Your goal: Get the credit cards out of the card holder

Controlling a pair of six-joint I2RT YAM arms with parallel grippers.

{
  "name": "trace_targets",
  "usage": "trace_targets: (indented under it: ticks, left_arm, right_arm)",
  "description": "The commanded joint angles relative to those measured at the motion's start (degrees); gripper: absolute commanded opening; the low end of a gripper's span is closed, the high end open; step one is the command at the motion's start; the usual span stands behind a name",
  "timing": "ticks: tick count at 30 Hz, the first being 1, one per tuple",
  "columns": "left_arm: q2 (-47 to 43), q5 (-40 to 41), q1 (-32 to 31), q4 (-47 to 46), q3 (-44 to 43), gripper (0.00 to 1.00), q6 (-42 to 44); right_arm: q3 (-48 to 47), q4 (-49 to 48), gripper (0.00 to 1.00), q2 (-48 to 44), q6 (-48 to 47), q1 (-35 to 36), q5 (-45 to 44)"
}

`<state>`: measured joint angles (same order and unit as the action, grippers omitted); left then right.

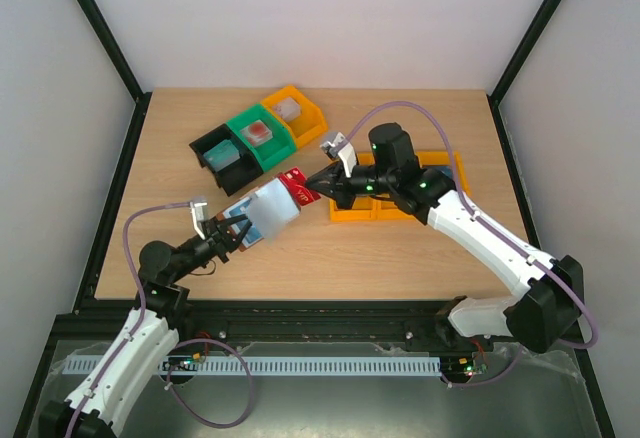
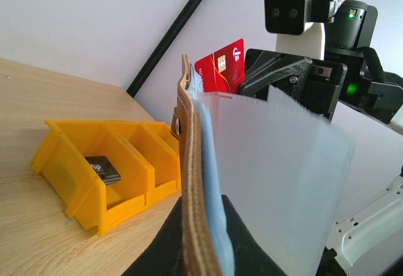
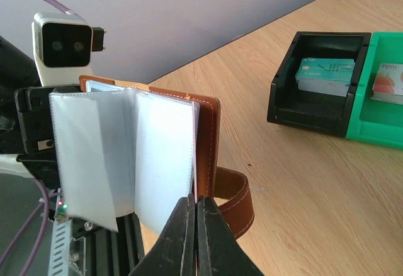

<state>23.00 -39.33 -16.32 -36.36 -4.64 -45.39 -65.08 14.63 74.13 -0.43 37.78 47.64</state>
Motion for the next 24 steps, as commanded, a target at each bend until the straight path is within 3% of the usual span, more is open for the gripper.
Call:
trace_targets:
  ticks: [1, 6, 12, 17, 24]
  left_arm:
    - [-0.4, 0.6, 0.3, -1.4, -0.9, 0.02, 1.0]
    - [0.0, 2.8, 0.3, 1.3, -1.3, 0.02, 1.7]
    - [10.9, 7.8, -5.2, 12.5, -4.6, 0.02, -4.9]
    - [24.3, 14.7, -6.9, 18.8, -2.8, 0.02, -11.1]
    - [32.3, 18.4, -7.3, 21.6, -2.4, 0.02, -12.4]
  right_arm:
    - [-0.3, 1.4, 0.02, 0.4, 0.4, -0.3, -0.7]
    - [-1.7, 2.9, 0.02, 0.4, 3.8, -2.3, -8.6]
    - [-6.5, 10.1, 0.02, -2.0, 6.9, -3.6, -30.8]
    - [-7.7, 15.0, 0.02, -2.8, 5.0, -3.6, -30.9]
    - [-6.2, 14.1, 0.02, -3.6, 3.3, -3.6, -25.7]
